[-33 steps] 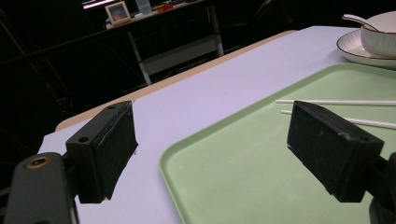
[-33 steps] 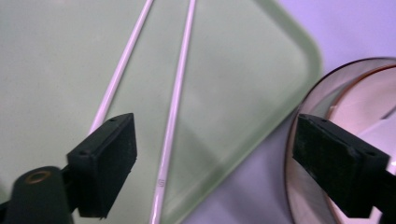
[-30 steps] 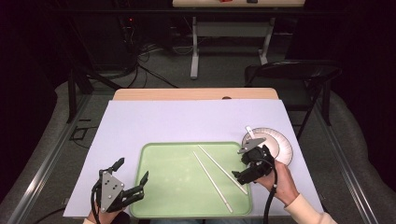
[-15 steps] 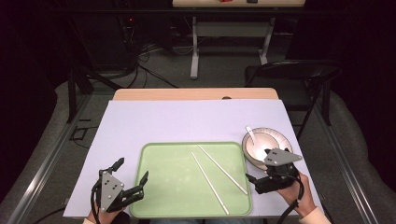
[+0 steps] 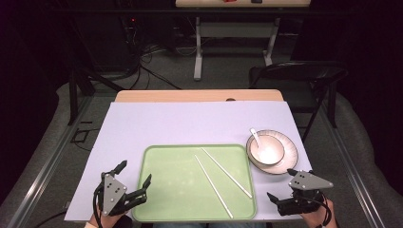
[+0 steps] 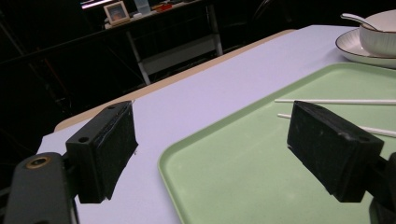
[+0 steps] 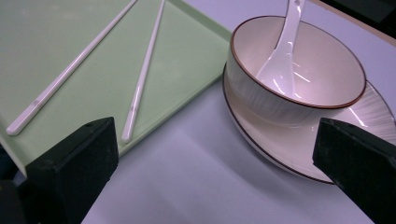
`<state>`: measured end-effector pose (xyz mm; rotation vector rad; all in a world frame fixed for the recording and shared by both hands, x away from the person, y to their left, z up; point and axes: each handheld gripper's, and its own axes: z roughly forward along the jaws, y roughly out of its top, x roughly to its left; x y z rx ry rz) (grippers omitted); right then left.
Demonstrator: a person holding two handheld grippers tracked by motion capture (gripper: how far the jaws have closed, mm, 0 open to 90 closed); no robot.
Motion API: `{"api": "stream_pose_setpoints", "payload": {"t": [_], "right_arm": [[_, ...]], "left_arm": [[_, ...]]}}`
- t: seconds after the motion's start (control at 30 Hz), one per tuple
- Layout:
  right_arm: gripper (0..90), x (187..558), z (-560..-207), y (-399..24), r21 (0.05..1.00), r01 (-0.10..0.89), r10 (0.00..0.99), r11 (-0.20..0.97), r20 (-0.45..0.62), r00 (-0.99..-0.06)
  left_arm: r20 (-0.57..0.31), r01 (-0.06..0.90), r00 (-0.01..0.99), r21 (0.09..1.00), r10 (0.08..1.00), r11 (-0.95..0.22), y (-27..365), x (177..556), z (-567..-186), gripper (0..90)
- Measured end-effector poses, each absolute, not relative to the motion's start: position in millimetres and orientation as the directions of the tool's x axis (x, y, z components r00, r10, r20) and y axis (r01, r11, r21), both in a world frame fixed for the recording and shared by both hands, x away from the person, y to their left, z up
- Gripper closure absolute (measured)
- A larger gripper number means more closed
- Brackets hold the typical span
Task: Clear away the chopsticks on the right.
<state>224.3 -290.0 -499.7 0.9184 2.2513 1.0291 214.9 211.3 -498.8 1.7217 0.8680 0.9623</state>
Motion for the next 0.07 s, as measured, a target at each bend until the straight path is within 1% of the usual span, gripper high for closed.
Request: {"api": "stream_pose_setpoints", "payload": {"t": [0.07], "right_arm": [[0.0,225.0,-500.2,-288.5,0.784,0.368,0.735,0.500,-0.159,-0.659]], "left_arm": [[0.217,0.128,0.438,0.946,0.872,-0.299,211.0,215.2,-498.7,15.3]]}}
